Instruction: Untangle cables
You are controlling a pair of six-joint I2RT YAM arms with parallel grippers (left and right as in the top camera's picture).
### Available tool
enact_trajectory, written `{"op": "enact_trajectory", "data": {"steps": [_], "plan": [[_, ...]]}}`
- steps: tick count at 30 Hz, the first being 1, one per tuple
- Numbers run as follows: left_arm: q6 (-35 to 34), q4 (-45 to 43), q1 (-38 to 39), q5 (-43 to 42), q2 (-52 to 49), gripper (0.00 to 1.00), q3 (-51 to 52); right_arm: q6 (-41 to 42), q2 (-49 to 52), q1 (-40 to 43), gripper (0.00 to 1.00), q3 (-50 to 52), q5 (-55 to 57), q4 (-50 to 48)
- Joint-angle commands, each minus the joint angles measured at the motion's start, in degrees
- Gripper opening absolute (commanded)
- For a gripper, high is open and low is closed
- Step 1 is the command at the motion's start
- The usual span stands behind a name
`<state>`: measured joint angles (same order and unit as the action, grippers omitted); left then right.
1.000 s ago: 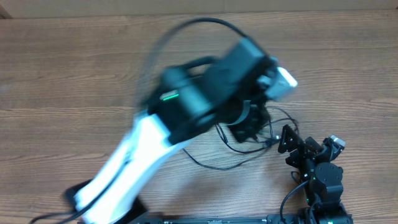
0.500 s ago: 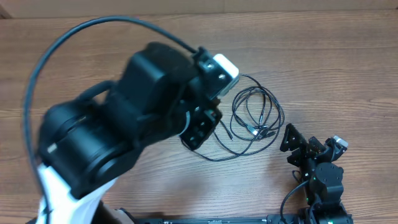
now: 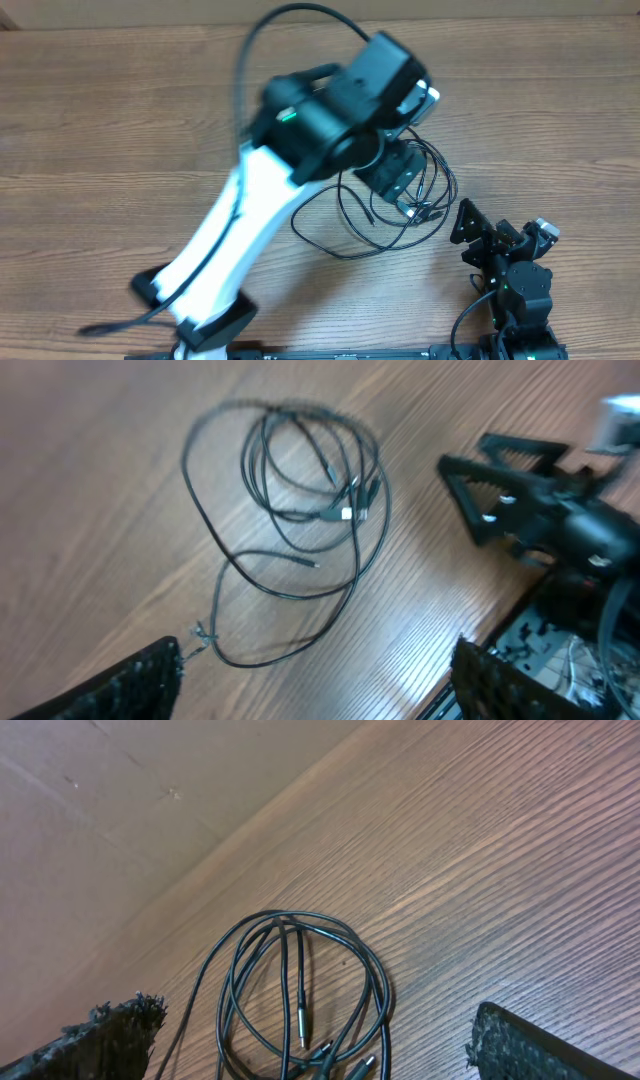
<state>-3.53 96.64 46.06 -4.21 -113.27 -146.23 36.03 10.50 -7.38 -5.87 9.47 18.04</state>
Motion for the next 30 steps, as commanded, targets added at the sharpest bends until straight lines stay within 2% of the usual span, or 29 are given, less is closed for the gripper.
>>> {"op": "enact_trajectory", "data": {"steps": [1, 10, 15, 20, 25, 27, 30], "plan": [[-4.74, 0.15, -0.39, 0.13, -7.87, 1.0, 0.37, -0.04, -0.13, 0.09, 1.0, 0.17, 0.81, -0.31], [-9.62, -1.55, -0.39, -1.81, -23.82, 1.0, 0.37, -0.04, -0.13, 0.09, 1.0, 0.17, 0.81, -0.31], [-14.67, -4.11, -0.72, -1.73, -30.16, 1.0, 0.37, -0.04, -0.13, 0.09, 1.0, 0.17, 0.83, -0.31], [-22.38, -8.11, -1.22, -1.79, -33.75, 0.86, 0.37, -0.04, -0.13, 0.09, 1.0, 0.17, 0.83, -0.31], [-27.82, -12.5, -1.42, -1.79, -35.45, 0.8, 0.37, -0.04, -0.13, 0.09, 1.0, 0.17, 0.83, -0.31], [-29.35, -14.45, -1.42, -1.75, -35.69, 0.75, 0.39, -0.04, -0.13, 0.09, 1.0, 0.17, 0.83, -0.31], [-30.38, -17.73, -1.33, -1.75, -36.22, 0.75, 0.39, -0.04, -0.13, 0.09, 1.0, 0.17, 0.83, -0.31]]}}
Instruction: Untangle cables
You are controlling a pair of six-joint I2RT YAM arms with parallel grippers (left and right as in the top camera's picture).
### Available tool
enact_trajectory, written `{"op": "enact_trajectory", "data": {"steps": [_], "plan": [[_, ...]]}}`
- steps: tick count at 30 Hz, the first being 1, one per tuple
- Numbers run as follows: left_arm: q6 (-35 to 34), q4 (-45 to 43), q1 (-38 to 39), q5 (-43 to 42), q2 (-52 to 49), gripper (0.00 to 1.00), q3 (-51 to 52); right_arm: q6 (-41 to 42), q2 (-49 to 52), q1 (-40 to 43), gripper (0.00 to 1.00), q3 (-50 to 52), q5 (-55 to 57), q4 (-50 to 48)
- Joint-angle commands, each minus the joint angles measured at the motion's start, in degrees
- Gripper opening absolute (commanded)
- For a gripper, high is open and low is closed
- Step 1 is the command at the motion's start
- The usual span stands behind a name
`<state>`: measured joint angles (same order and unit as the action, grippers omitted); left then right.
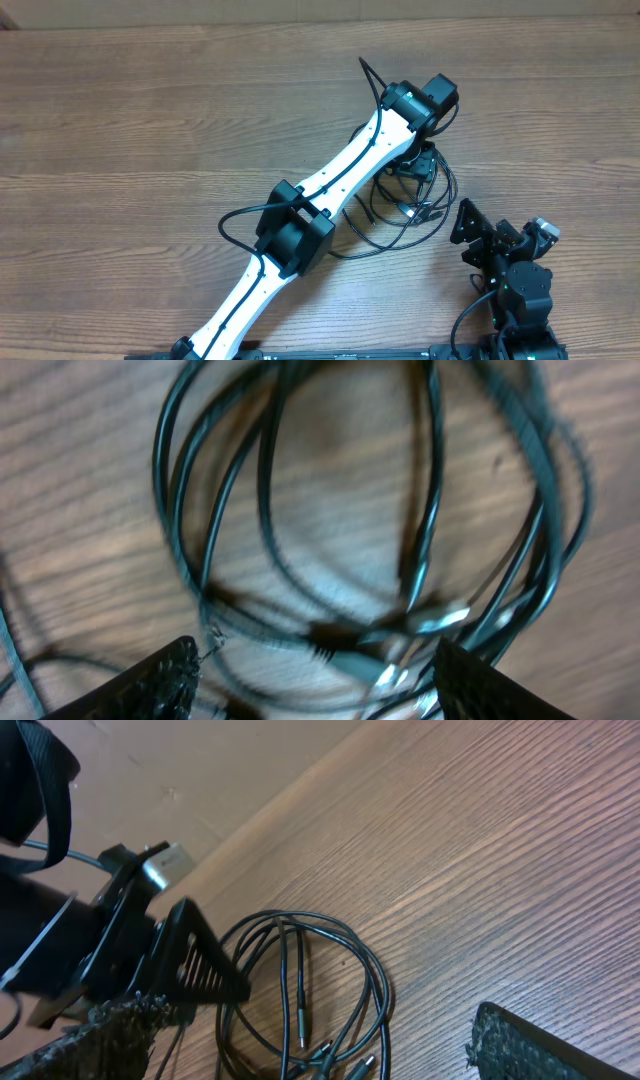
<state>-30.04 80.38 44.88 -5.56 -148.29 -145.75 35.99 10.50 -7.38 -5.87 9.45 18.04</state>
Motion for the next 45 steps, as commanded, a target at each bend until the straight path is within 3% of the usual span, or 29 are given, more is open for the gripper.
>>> {"op": "enact_trajectory", "data": {"steps": [1, 21, 32, 45], "plan": [[-3.85, -2.47, -0.09, -0.39, -1.4, 0.75, -0.09, 0.0, -0.13, 0.09, 1.0, 0.17, 0.85, -0.31], [-4.74, -8.0, -0.28, 4.5, -2.36, 0.77, 5.97, -0.02, -0.13, 0.09, 1.0, 0.17, 1.03, -0.28], [-4.74, -9.57, -0.04, 4.52, -2.36, 0.65, 6.25, -0.02, -0.13, 0.09, 1.0, 0.17, 1.05, -0.28], [-4.74, -10.78, 0.17, 4.52, -2.36, 0.63, 8.07, -0.02, -0.13, 0.09, 1.0, 0.17, 1.05, -0.28]]}}
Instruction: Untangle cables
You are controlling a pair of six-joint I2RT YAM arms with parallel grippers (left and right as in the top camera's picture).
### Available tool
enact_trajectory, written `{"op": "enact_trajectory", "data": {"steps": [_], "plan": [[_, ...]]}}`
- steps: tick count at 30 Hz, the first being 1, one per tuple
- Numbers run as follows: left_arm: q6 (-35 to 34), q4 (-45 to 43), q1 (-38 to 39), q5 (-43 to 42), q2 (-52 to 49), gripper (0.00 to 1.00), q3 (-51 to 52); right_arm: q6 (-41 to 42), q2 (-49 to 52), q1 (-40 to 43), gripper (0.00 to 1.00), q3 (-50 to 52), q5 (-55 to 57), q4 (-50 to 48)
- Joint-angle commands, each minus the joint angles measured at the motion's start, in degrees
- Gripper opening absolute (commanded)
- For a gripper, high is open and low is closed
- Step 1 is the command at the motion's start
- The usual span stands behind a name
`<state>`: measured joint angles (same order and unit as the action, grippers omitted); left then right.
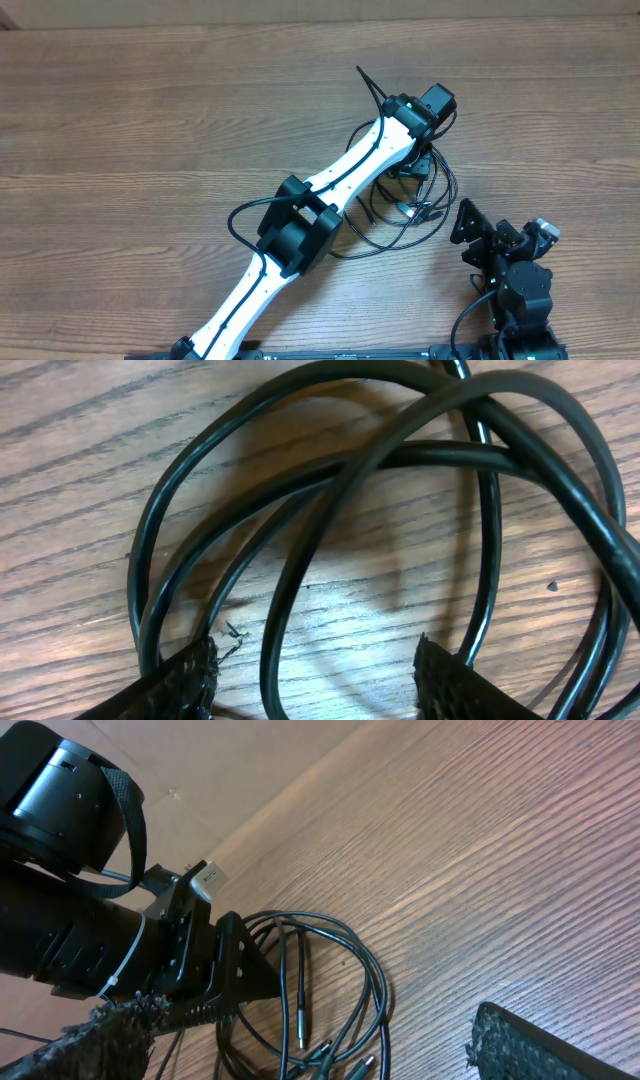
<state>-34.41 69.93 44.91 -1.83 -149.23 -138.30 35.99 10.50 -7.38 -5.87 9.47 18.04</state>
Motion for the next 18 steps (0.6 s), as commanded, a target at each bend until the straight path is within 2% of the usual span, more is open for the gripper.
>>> {"op": "enact_trajectory", "data": {"steps": [1, 7, 10, 11, 14, 18], "plan": [[-0.37, -0.37, 0.15, 0.79, -1.42, 0.62, 0.61, -0.02, -0.13, 0.09, 1.0, 0.17, 1.03, -0.28], [-0.37, -0.42, 0.15, 0.81, -1.42, 0.29, 0.63, -0.02, -0.13, 0.09, 1.0, 0.17, 1.03, -0.28], [-0.35, -0.44, 0.15, 0.81, -1.42, 0.08, 0.63, -0.02, -0.13, 0.09, 1.0, 0.17, 1.05, -0.28], [-0.33, -0.37, 0.15, 0.81, -1.42, 0.04, 0.63, -0.04, -0.13, 0.09, 1.0, 0.17, 1.05, -0.28], [-0.28, 0.37, 0.11, 0.76, -1.42, 0.05, 0.63, -0.33, -0.13, 0.09, 1.0, 0.17, 1.09, -0.28], [-0.28, 5.51, -0.96, 0.79, -0.17, 0.04, 0.39, -0.44, -0.13, 0.09, 1.0, 0.17, 1.46, -0.28]]}}
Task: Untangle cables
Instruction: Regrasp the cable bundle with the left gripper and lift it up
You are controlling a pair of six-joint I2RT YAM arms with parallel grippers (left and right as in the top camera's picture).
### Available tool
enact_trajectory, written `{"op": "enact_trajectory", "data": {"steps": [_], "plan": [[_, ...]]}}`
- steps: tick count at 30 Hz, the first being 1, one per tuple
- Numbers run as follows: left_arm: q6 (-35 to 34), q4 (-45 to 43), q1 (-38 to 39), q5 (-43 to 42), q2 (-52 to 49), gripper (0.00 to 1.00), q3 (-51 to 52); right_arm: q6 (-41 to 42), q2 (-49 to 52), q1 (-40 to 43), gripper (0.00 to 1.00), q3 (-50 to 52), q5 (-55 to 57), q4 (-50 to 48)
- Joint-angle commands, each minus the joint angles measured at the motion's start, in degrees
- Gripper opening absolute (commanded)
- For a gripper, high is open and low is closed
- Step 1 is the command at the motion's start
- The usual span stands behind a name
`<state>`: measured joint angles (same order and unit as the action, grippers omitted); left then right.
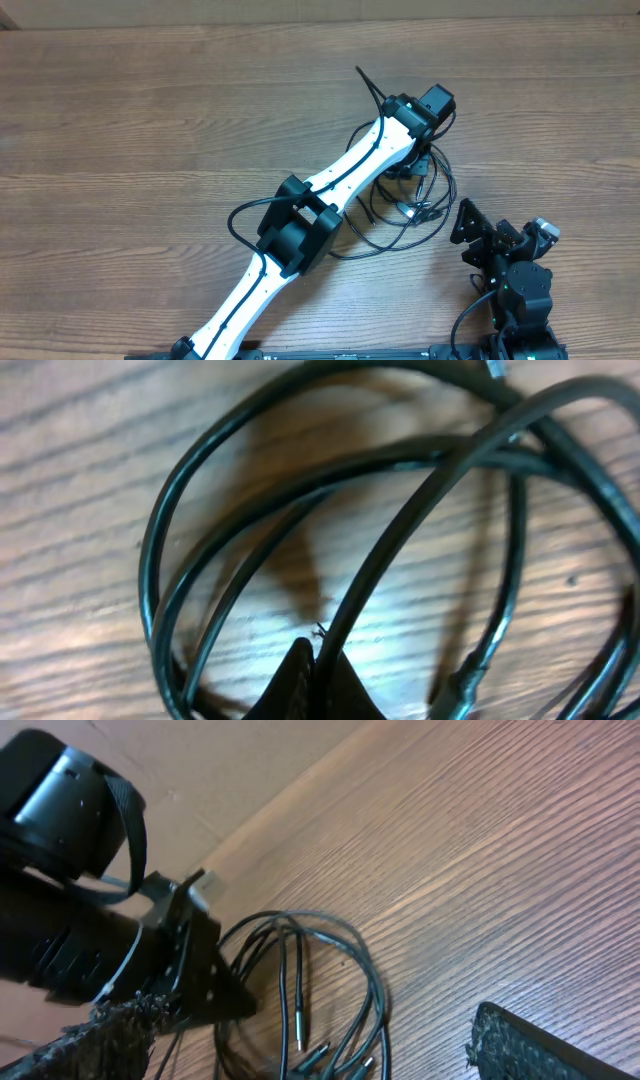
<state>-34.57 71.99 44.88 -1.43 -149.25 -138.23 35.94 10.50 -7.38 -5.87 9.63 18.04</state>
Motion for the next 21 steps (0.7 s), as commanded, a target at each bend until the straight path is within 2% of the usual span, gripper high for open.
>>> {"op": "enact_trajectory", "data": {"steps": [1, 6, 11, 21], "plan": [[-0.11, 4.74, -1.29, 0.39, 0.42, 0.04, 0.33, -0.39, -0.13, 0.09, 1.0, 0.17, 1.29, -0.28], [6.23, 12.33, -4.02, 0.52, 7.52, 0.04, -0.44, -0.37, -0.13, 0.09, 1.0, 0.17, 1.29, -0.24], [15.43, 16.65, -6.43, 0.44, 21.16, 0.04, -0.79, -0.37, -0.13, 0.09, 1.0, 0.17, 1.29, 0.11], [16.15, 17.09, -8.57, 2.58, 46.82, 0.04, -0.79, -0.37, -0.13, 0.09, 1.0, 0.17, 1.29, 0.11]]}}
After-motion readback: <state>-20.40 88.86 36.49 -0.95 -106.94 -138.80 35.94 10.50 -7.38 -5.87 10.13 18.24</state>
